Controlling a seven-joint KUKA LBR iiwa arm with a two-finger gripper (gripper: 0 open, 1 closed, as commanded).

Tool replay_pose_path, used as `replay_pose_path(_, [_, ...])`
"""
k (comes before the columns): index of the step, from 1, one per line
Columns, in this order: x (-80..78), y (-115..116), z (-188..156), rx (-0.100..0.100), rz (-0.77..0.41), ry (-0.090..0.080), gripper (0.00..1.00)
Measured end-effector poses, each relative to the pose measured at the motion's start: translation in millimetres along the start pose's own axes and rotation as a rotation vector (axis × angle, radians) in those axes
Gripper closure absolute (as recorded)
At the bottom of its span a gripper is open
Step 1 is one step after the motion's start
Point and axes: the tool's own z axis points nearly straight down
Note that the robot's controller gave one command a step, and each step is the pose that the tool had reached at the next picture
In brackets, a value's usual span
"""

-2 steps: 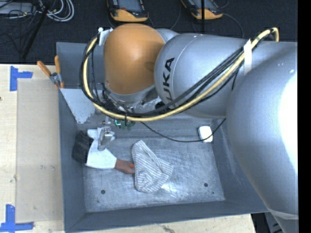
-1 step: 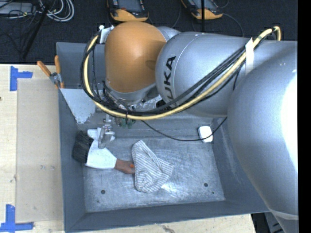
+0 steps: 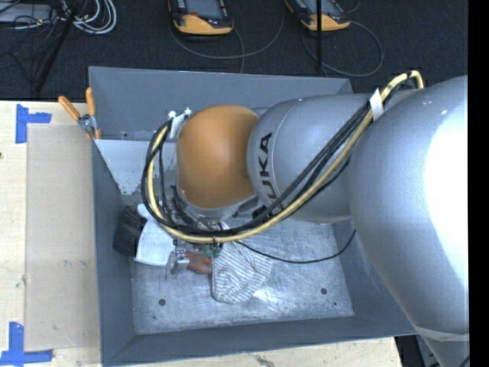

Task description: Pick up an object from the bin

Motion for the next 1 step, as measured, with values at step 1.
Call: replay_pose_path(1, [23.1,-6.4,37.1,0.002,-0.009,0.008,0.0])
